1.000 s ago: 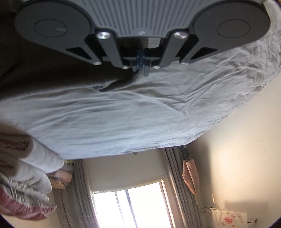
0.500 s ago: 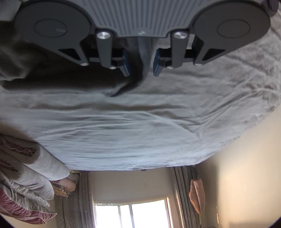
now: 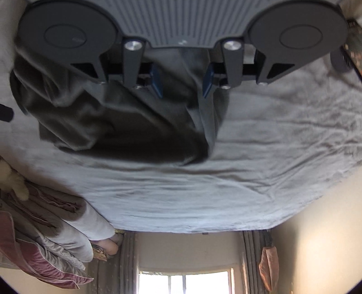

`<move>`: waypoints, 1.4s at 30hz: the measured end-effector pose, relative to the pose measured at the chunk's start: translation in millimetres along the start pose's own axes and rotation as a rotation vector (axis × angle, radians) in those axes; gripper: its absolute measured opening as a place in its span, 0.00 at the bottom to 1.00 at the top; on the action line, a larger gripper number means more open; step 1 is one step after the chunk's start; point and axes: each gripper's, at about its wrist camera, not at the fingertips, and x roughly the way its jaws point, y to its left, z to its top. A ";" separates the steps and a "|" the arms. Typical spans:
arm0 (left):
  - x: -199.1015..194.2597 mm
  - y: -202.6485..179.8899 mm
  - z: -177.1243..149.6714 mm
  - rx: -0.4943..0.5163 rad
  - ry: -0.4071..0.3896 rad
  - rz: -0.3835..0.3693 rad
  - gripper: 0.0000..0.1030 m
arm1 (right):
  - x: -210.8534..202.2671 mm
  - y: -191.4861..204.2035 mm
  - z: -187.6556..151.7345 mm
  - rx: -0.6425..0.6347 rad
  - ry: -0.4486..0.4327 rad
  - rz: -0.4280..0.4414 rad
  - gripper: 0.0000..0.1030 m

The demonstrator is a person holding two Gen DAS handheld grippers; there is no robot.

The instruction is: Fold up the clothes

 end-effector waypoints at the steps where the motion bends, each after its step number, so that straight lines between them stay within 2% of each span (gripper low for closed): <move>1: -3.1 -0.7 -4.1 0.000 0.003 -0.004 0.39 | -2.6 -0.1 -3.2 0.003 0.004 0.001 0.33; 16: -35.9 -21.2 -57.8 -0.004 0.060 -0.111 0.41 | -20.6 -4.0 -45.9 0.015 0.080 -0.020 0.34; 22: -31.8 -32.5 -78.1 0.010 0.064 -0.155 0.41 | -13.0 -19.3 -52.3 0.066 0.183 -0.062 0.40; 26: -38.6 -47.2 -75.0 0.079 0.033 -0.238 0.41 | -7.6 -36.6 -50.1 0.145 0.236 -0.038 0.42; 30: -43.4 -61.4 -69.6 0.117 -0.026 -0.305 0.41 | -4.5 -48.7 -42.7 0.206 0.229 -0.012 0.48; 33: -42.4 -73.5 -69.2 0.127 -0.036 -0.341 0.41 | 1.0 -51.7 -41.5 0.203 0.222 -0.025 0.49; 42: -48.6 -101.4 -72.0 0.157 -0.061 -0.440 0.43 | 7.7 -58.8 -43.6 0.237 0.205 0.011 0.53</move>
